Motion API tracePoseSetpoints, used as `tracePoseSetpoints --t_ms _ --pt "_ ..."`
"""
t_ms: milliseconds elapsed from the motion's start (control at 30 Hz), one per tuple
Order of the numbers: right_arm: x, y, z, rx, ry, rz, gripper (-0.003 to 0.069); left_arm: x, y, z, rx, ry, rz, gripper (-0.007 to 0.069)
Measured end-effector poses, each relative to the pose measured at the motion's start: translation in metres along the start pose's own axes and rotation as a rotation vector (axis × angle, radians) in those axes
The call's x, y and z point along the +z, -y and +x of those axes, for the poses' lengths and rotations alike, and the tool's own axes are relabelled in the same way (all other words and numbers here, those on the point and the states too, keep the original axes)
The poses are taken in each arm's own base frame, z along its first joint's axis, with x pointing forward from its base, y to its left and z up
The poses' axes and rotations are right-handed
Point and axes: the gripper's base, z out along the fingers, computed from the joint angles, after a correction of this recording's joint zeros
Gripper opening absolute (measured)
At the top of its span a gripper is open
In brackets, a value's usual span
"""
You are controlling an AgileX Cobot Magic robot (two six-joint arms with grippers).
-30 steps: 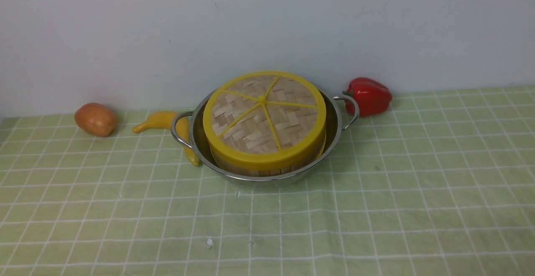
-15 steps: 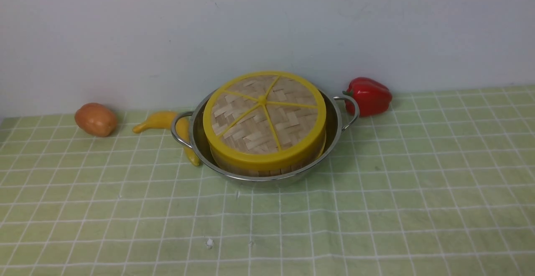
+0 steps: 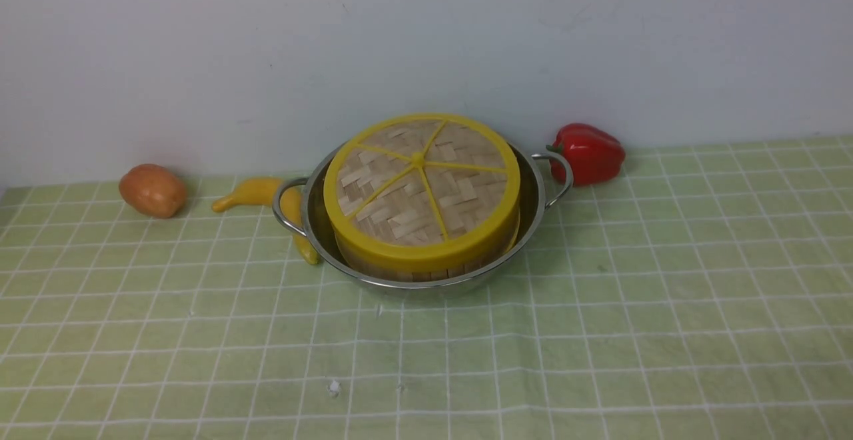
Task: Place the steamer in the pot on the green tablecloth, and put the lid on the steamer.
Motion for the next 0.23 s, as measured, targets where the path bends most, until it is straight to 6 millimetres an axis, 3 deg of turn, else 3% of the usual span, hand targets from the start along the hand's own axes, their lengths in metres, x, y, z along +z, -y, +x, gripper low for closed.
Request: tracePoseSetpoints --t_ms 233 --pt "0.0 0.0 0.0 0.0 0.0 0.0 0.024 0.0 0.0 0.0 0.0 0.0 0.0 0.0223"
